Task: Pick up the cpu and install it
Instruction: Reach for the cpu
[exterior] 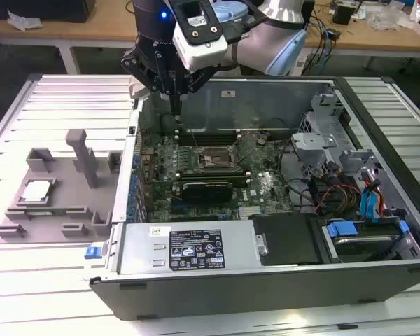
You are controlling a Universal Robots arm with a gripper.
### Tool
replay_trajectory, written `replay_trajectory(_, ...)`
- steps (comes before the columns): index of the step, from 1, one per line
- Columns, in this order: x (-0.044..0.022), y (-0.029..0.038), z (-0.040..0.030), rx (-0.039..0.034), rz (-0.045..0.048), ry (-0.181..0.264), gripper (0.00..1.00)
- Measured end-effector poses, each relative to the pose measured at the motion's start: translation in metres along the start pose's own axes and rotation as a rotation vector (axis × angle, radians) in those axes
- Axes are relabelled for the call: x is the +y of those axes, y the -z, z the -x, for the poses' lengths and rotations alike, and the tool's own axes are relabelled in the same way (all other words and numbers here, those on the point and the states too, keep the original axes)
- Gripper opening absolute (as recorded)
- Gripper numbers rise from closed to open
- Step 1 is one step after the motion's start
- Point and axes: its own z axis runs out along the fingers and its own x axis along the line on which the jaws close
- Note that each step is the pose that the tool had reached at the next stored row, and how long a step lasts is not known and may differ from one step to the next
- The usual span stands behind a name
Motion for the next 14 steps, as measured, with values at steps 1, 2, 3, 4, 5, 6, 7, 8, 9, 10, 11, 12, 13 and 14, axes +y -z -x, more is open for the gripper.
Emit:
replay_trajectory(1, 0.0000, 0.0000, 0.0000, 0.0000, 0.0000, 0.000, 0.11)
replay_trajectory(2, 0.0000, 0.0000, 0.0000, 0.0000, 0.0000, 0.000, 0.11)
replay_trajectory(3, 0.0000, 0.0000, 0.0000, 0.0000, 0.0000, 0.000, 0.11)
replay_trajectory(4, 0.0000, 0.0000, 0.0000, 0.0000, 0.0000, 0.000, 0.11)
replay_trajectory(5, 0.0000, 0.0000, 0.0000, -0.0001, 0.0000, 0.000, 0.11)
replay_trajectory(6, 0.0000, 0.0000, 0.0000, 0.0000, 0.0000, 0.000, 0.11)
replay_trajectory(7, 0.0000, 0.0000, 0.0000, 0.0000, 0.0000, 0.000, 0.11)
replay_trajectory(8, 0.0000, 0.0000, 0.0000, 0.0000, 0.0000, 0.000, 0.11)
replay_trajectory(9, 0.0000, 0.0000, 0.0000, 0.0000, 0.0000, 0.000, 0.11)
replay_trajectory(10, 0.0000, 0.0000, 0.0000, -0.0001, 0.0000, 0.000, 0.11)
replay_trajectory(11, 0.0000, 0.0000, -0.0004, -0.0001, 0.0000, 0.000, 0.11)
replay_trajectory(12, -0.0001, 0.0000, -0.0014, -0.0001, 0.0000, 0.000, 0.11)
replay_trajectory(13, -0.0002, 0.0001, -0.0026, 0.0000, -0.0001, 0.000, 0.11)
replay_trajectory(14, -0.0003, 0.0001, -0.0032, 0.0000, -0.0001, 0.000, 0.11)
